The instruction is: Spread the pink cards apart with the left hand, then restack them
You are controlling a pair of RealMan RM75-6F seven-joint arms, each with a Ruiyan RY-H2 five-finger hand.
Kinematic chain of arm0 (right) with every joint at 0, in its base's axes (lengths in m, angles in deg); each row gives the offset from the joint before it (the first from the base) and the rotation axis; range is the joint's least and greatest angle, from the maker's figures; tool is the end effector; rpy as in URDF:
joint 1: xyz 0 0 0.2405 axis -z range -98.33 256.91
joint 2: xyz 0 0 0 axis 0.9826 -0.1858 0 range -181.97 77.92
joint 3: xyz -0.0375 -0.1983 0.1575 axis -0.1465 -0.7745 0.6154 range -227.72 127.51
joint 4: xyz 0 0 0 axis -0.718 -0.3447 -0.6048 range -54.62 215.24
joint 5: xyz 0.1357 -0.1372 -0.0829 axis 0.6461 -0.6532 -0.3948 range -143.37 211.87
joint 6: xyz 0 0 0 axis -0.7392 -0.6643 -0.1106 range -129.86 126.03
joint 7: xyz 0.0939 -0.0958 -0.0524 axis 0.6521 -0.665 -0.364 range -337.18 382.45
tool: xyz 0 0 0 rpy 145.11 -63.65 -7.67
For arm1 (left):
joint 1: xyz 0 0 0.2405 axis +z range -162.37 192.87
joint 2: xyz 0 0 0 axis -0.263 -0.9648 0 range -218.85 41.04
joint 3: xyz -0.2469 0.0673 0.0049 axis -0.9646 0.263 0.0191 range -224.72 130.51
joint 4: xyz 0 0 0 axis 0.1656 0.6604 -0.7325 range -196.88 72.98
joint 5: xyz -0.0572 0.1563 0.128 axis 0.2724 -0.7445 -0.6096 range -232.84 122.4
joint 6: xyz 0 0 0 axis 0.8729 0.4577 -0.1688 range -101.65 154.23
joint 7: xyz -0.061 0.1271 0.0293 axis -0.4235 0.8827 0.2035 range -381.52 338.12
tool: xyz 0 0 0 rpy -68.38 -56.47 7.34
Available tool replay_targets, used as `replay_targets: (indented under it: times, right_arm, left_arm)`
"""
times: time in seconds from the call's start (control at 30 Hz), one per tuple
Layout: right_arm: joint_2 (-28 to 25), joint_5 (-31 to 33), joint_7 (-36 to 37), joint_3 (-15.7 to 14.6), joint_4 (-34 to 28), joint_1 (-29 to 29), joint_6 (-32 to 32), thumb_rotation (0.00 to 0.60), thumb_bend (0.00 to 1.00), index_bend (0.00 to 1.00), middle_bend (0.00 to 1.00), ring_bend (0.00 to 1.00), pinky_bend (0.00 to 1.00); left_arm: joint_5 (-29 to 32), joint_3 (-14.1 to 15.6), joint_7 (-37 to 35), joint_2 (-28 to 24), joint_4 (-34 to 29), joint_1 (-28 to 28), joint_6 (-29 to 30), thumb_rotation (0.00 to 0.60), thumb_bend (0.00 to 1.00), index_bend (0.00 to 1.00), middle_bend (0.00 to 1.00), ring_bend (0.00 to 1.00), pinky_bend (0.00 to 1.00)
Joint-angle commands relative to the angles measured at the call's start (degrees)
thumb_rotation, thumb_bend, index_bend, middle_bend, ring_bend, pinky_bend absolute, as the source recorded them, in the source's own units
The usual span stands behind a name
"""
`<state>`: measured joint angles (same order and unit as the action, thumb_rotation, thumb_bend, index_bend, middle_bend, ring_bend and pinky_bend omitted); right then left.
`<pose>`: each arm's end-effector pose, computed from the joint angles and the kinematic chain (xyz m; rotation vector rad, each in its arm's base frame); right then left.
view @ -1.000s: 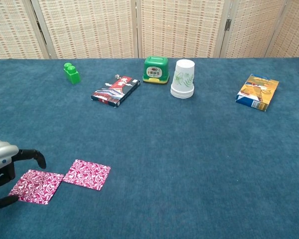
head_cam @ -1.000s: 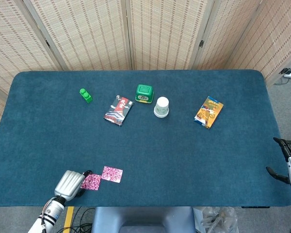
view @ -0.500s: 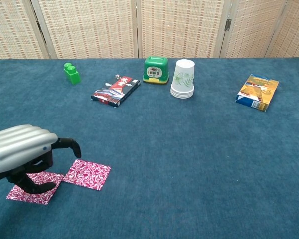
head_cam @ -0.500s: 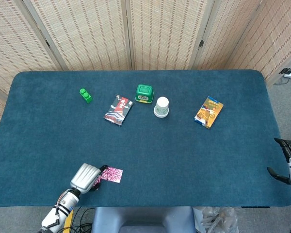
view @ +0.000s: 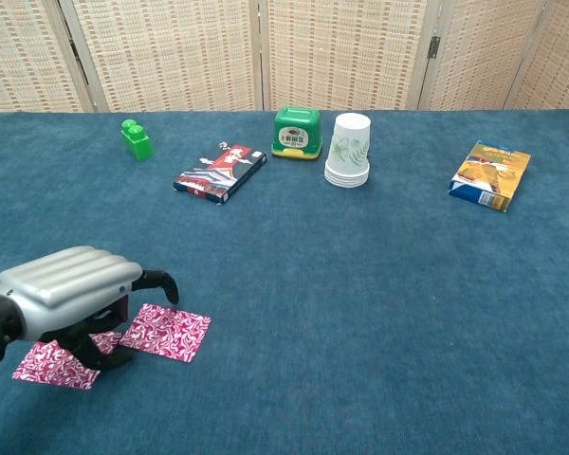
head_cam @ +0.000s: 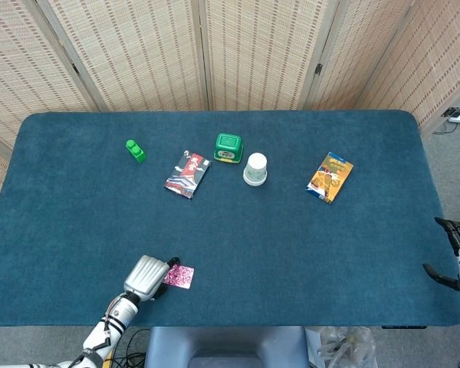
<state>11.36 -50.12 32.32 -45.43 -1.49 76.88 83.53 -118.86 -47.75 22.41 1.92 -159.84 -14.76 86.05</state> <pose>-0.3543 -0.1751 0.1925 1.3017 -0.8818 0.8723 -0.1745 0.2332 -0.0495 -2.0396 -0.8819 -0.6403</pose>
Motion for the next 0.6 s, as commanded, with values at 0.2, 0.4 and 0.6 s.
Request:
replay_targets:
  times: [0.2,0.4,0.6]
  right_arm:
    - [0.1,0.1,0.4,0.1,0.4,0.0,0.0,0.600,0.22,0.12,0.23,0.21,0.19]
    - [0.3,0.0,0.8,0.1,0.8,0.0,-0.1,0.600,0.22,0.12,0.23,0.21,0.19]
    - [0.3,0.1,1.1,0.1,1.1,0.1,-0.1,0.600,0.22,0.12,0.23,0.21,0.19]
  left_arm:
    - [1.7,0.5,1.1,0.4,-0.3,-0.8,0.6,0.600,0.33,0.26,0.97,0.91,1.00]
    - [2.5,0.7,1.0,0.9,0.1,-1.2,1.0,0.600,0.33,0.26,0.97,0.91,1.00]
    - [2.4,0.8,0.0,1.8,1.3,-1.5,1.3,0.600,0.33,0.29,0.97,0.91,1.00]
